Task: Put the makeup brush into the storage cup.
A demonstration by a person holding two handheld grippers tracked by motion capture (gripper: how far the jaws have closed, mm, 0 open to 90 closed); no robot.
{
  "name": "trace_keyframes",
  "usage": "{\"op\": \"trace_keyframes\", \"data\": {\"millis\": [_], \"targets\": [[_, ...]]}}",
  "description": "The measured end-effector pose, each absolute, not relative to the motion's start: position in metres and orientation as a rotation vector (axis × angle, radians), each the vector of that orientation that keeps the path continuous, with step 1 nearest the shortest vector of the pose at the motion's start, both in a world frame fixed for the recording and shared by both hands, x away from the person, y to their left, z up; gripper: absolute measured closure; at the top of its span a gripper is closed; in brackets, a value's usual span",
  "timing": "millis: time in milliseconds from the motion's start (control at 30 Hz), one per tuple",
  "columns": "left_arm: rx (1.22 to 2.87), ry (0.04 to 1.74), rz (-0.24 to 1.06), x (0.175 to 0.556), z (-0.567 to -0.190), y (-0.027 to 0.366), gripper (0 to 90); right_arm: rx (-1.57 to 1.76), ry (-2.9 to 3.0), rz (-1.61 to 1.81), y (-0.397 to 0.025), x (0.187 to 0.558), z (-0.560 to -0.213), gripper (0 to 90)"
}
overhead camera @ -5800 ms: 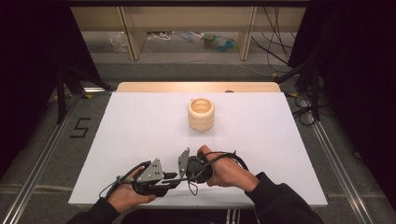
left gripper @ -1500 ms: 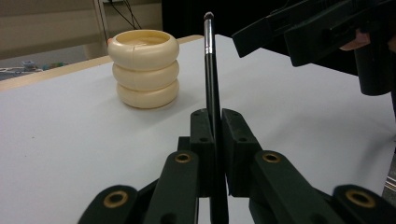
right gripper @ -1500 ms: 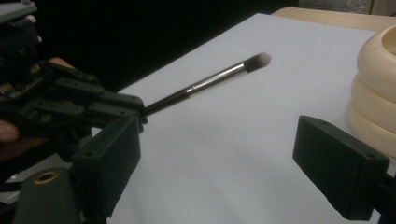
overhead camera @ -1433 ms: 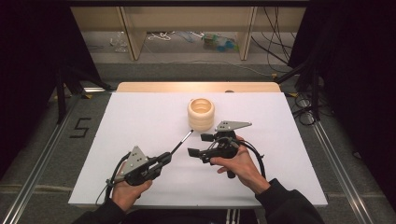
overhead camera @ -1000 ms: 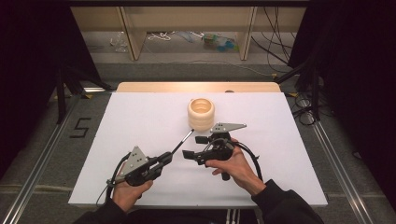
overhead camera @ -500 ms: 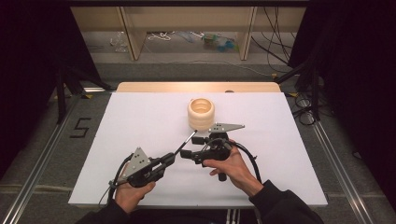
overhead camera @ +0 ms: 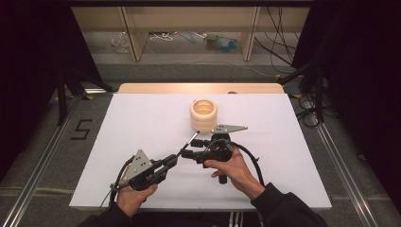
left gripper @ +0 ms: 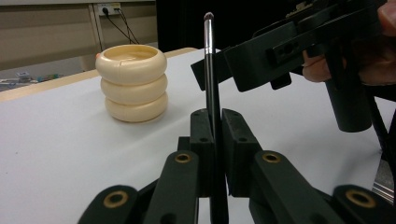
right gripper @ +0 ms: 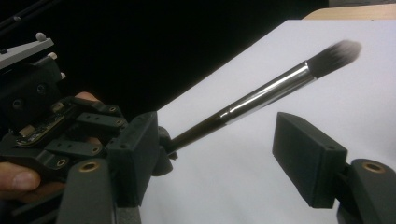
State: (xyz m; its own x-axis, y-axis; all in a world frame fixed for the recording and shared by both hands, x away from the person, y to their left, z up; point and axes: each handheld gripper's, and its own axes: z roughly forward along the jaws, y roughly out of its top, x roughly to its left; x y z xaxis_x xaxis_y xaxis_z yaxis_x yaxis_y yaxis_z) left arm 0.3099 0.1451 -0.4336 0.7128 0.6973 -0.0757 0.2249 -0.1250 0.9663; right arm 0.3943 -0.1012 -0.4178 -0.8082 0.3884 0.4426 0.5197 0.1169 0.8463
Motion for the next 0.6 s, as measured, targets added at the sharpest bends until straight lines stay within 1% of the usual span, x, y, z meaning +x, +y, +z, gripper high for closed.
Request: {"op": "trace_keyframes", "data": {"millis": [267, 433, 600], "targets": [[1.693, 0.736, 0.474, 0.3086, -0.4334, 0.1427, 83.6, -0.935, -2.201, -1.799, -0.1010, 0.3943, -0.4186, 42.7], [1.693, 0.733, 0.476, 0.3084, -0.4332, 0.1426, 83.6, -0.933, -2.181, -1.799, -0.1011, 0.3951, -0.4195, 44.8], [1.691, 0.734, 0.470, 0.3081, -0.4331, 0.1422, 83.6, -0.939, -2.162, -1.787, -0.1011, 0.3949, -0.4203, 48.9]]}}
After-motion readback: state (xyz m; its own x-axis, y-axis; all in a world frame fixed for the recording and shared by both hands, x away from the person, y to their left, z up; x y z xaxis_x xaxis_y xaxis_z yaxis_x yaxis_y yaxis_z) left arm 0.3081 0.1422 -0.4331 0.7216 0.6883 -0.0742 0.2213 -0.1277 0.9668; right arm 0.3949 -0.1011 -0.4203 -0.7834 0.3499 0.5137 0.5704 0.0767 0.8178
